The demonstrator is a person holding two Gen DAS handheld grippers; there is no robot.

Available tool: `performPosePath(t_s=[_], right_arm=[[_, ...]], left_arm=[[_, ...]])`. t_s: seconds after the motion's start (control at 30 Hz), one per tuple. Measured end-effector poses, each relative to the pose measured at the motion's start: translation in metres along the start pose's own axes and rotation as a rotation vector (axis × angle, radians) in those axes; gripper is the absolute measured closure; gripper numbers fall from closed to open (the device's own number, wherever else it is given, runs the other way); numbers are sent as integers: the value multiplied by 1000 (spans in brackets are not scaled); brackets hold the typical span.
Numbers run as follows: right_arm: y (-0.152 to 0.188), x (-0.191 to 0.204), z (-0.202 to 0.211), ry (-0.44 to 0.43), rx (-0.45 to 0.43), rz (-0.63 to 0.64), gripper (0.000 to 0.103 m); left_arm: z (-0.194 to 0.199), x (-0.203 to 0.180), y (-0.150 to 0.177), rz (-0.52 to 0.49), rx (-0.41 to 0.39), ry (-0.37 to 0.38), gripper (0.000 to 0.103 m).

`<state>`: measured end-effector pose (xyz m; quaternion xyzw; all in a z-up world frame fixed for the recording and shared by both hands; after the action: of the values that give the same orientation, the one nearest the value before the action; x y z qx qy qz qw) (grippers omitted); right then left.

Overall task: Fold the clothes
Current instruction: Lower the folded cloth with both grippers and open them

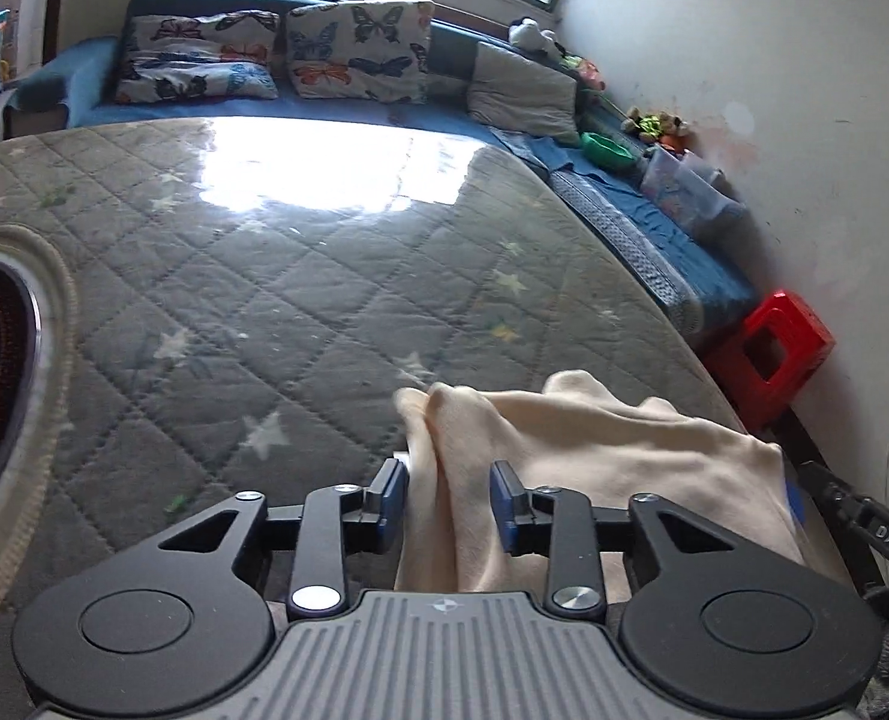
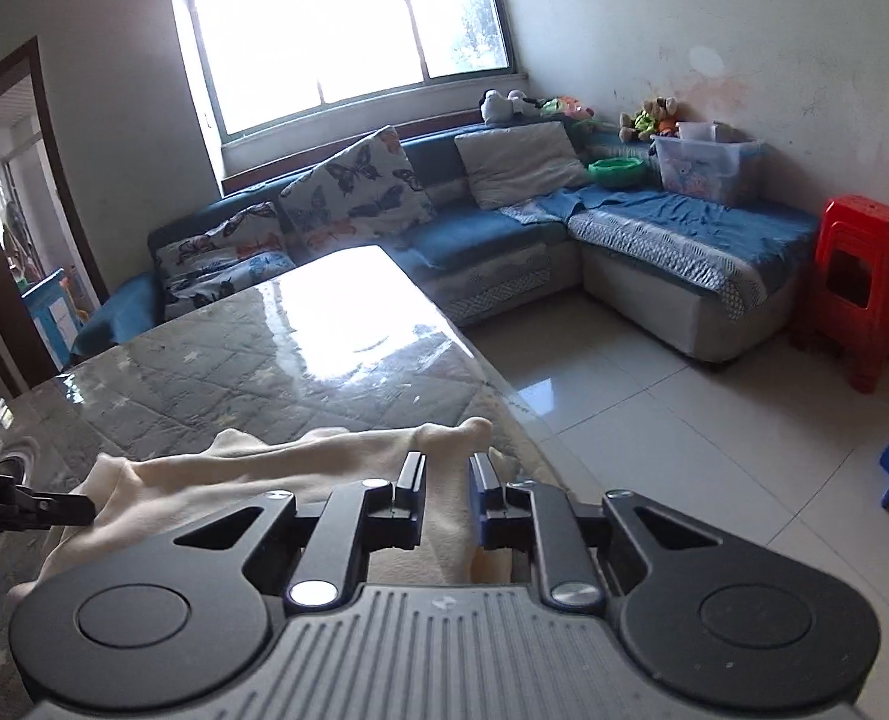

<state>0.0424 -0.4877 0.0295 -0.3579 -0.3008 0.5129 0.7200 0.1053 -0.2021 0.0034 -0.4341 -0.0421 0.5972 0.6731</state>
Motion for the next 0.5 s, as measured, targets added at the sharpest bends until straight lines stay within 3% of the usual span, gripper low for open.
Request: performPosePath(t_s=[0.17, 0.5], right_arm=[[-10, 21, -12, -45, -1, 43, 83], [2, 35, -66, 10, 82, 73, 74]], left_arm=[[-8, -1, -4, -28, 6, -13, 68], [-35, -6, -10, -94, 35, -35, 68]])
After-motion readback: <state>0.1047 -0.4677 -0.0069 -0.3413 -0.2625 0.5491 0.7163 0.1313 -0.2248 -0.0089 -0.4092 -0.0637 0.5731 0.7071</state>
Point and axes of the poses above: each gripper's, at about its wrist camera, not at the fingertips, and z roughly against the way its jaws point, x to its left, y to its underside, the point moved 5 cm from there along -z, roughly the way its jaws point, and after that the axes turned 12 degrees about y, right-handed, at the moved point
